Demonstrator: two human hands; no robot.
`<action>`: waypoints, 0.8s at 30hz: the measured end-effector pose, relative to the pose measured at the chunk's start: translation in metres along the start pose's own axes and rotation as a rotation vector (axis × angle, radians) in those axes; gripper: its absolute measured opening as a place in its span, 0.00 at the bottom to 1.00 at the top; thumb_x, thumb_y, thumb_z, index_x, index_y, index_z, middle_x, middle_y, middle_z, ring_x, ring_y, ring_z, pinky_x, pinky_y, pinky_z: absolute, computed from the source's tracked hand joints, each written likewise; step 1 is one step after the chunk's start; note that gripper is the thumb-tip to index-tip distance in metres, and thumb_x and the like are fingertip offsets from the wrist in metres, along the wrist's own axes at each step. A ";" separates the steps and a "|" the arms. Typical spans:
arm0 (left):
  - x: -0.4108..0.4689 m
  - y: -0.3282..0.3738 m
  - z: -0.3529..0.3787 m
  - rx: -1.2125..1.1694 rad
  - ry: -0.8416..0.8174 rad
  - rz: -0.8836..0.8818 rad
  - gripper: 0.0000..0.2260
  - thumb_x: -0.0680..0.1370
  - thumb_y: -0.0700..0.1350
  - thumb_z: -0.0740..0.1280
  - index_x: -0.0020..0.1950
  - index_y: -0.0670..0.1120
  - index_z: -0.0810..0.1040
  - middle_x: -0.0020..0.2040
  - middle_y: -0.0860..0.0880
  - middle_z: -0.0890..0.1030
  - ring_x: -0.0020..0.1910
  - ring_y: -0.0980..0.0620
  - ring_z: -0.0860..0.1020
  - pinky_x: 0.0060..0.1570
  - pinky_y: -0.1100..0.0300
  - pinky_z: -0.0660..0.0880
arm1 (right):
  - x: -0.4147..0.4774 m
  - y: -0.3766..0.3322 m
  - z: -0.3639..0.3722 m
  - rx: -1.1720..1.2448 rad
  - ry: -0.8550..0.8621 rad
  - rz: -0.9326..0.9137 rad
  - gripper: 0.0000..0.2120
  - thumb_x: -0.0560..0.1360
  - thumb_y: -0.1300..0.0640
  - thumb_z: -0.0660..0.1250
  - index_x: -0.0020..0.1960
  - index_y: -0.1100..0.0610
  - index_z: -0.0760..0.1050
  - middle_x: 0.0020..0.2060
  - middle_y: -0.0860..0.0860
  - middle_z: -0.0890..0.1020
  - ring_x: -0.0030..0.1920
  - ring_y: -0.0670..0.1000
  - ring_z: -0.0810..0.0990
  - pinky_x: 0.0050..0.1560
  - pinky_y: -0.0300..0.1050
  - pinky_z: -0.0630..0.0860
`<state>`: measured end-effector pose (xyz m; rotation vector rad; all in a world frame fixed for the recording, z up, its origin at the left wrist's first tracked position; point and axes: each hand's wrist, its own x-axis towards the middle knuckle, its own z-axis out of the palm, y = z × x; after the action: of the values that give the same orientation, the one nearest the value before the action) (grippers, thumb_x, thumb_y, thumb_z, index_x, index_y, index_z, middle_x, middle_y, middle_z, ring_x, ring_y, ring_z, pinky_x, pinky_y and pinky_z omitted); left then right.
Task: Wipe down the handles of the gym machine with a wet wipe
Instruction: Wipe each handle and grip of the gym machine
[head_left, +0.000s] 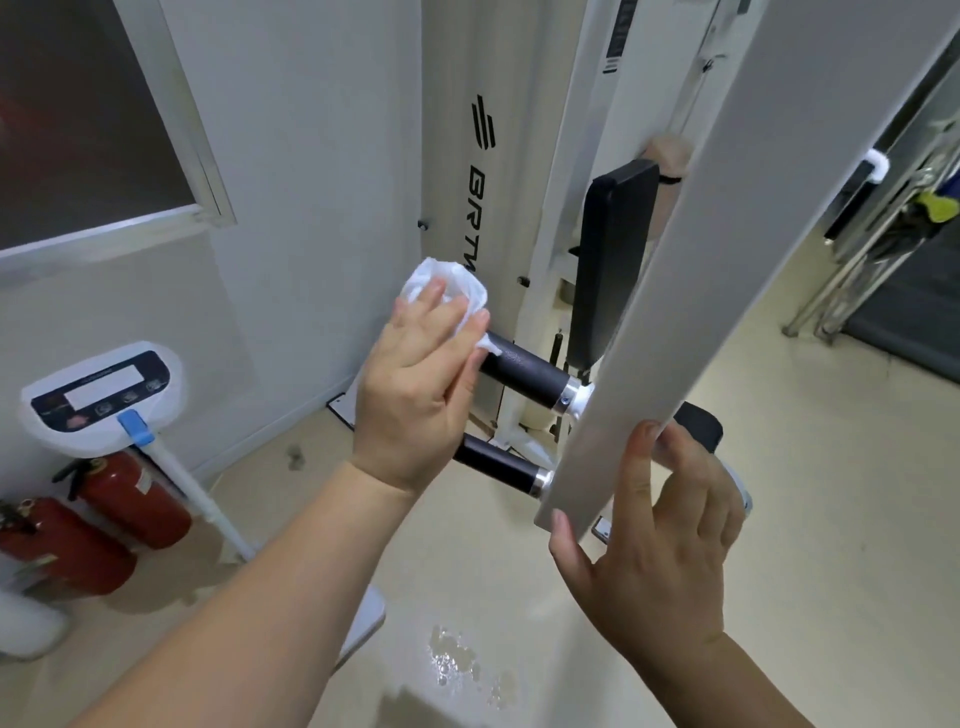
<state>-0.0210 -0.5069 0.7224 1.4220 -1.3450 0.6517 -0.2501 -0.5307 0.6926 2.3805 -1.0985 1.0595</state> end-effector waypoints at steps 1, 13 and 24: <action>-0.004 0.008 0.003 -0.009 -0.009 0.012 0.11 0.82 0.38 0.66 0.61 0.36 0.83 0.62 0.39 0.83 0.68 0.37 0.77 0.70 0.34 0.69 | 0.000 0.000 0.001 -0.009 -0.002 0.005 0.45 0.70 0.43 0.71 0.77 0.63 0.56 0.68 0.68 0.69 0.66 0.71 0.72 0.68 0.62 0.63; 0.005 -0.015 -0.005 -0.015 -0.050 0.146 0.11 0.82 0.39 0.68 0.63 0.38 0.83 0.64 0.43 0.81 0.66 0.41 0.79 0.69 0.37 0.71 | 0.002 -0.002 0.003 -0.017 -0.005 0.008 0.45 0.70 0.43 0.71 0.78 0.62 0.56 0.69 0.67 0.68 0.64 0.72 0.74 0.67 0.63 0.65; -0.019 0.048 0.022 -0.165 -0.097 0.012 0.10 0.81 0.39 0.67 0.59 0.38 0.85 0.61 0.43 0.84 0.67 0.45 0.79 0.72 0.40 0.69 | 0.010 0.016 0.010 0.097 0.005 -0.034 0.46 0.71 0.43 0.72 0.79 0.59 0.54 0.71 0.65 0.65 0.65 0.70 0.76 0.66 0.65 0.69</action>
<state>-0.0757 -0.5120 0.7129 1.3269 -1.4503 0.4729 -0.2528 -0.5520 0.6927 2.4612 -1.0227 1.1301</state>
